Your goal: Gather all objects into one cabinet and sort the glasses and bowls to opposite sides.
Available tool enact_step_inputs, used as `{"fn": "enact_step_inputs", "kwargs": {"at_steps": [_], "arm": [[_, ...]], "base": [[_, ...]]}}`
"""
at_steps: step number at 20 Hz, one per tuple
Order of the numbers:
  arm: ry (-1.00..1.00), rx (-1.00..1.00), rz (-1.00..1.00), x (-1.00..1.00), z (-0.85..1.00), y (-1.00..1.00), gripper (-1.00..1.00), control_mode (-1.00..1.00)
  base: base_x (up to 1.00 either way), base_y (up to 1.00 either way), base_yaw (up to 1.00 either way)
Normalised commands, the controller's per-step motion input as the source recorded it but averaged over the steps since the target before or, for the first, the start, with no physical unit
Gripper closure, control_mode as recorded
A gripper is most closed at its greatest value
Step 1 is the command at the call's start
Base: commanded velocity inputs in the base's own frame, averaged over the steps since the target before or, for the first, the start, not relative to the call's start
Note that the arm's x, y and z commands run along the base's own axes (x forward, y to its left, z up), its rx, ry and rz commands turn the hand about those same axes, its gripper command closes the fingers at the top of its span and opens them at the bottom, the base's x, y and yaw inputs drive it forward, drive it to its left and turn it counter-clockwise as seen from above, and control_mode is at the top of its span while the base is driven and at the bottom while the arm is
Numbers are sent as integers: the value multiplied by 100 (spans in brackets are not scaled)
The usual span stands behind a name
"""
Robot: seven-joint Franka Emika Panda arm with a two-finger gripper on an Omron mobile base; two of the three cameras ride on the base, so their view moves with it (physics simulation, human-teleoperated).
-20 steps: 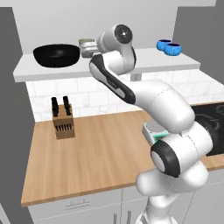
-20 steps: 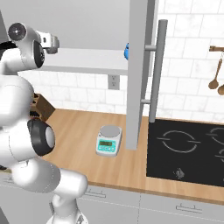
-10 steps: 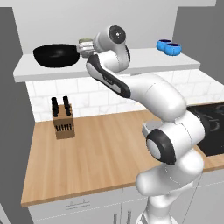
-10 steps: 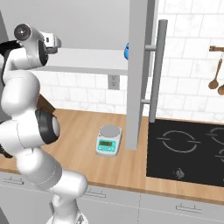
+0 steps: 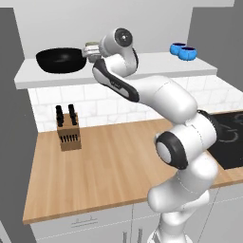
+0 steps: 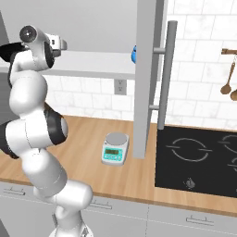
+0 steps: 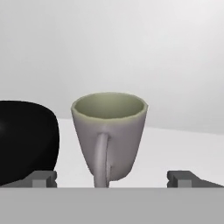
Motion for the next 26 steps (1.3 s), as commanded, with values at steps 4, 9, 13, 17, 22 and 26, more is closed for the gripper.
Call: {"fn": "enact_step_inputs", "kwargs": {"at_steps": [4, 9, 13, 17, 22, 26], "arm": [[0, 0, 0, 18, -6, 2, -100, -100], [0, 0, 0, 21, 0, 8, -100, -100], [0, 0, 0, 15, -2, 10, -100, -100], [0, 0, 0, 9, -8, 7, -100, -100], [0, 0, 0, 3, -9, 7, 100, -100], [0, 0, 0, 0, 0, 0, 100, -100]], "base": [[0, 0, 0], [0, 0, 0], [0, 0, 0], [0, 0, 0], [0, 0, 0], [0, 0, 0]]}}
